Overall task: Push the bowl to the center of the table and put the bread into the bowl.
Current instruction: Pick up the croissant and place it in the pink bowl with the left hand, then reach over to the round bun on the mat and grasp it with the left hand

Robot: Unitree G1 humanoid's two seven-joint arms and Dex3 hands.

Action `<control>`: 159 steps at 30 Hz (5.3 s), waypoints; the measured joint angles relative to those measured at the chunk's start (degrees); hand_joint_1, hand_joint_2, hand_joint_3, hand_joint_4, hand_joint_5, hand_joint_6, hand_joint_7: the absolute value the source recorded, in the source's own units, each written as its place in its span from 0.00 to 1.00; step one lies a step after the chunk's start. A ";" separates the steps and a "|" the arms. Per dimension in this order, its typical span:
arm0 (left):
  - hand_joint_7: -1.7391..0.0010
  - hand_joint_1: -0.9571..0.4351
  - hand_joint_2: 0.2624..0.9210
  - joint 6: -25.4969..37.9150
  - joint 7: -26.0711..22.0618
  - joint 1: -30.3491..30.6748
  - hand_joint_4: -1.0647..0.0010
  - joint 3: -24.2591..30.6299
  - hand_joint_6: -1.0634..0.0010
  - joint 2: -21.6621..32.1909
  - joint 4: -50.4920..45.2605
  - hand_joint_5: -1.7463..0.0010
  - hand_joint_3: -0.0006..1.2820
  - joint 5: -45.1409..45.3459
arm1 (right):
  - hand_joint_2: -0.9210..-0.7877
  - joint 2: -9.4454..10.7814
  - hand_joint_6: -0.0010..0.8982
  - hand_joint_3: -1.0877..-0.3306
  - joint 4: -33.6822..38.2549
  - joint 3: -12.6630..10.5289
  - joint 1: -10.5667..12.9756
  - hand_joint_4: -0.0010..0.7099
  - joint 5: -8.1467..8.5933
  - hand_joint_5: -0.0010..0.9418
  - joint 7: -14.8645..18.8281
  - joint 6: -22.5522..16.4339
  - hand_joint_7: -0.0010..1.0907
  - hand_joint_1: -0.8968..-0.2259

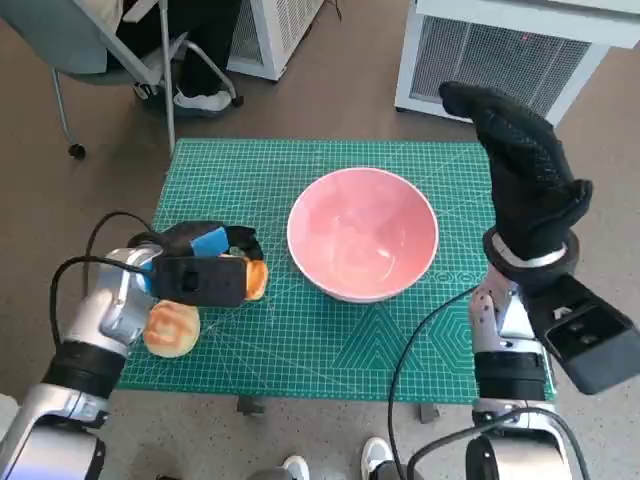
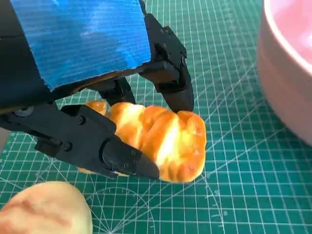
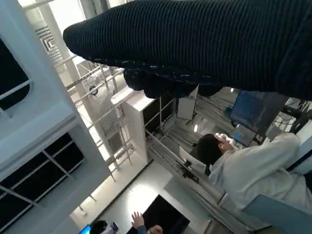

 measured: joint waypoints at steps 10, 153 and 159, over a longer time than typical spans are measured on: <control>0.33 0.69 1.00 -2.28 2.12 -2.67 0.34 9.13 0.41 1.93 -11.83 0.34 0.05 -5.86 | 0.00 -0.27 0.00 0.31 -0.11 0.22 0.18 0.00 0.25 0.52 0.02 0.28 0.62 0.47; 0.31 0.68 1.00 -11.40 7.78 30.86 0.44 15.52 0.44 10.31 -19.60 0.29 0.10 -5.47 | 0.00 -0.40 0.00 0.31 -10.82 1.80 5.71 0.00 1.26 0.50 -1.47 7.57 0.62 0.47; 0.31 0.69 1.00 -11.69 7.49 30.90 0.50 17.87 0.43 10.92 -21.76 0.25 0.11 -6.85 | 0.00 -0.48 0.00 0.31 -10.82 1.64 5.70 0.00 1.23 0.50 -1.43 7.47 0.62 0.47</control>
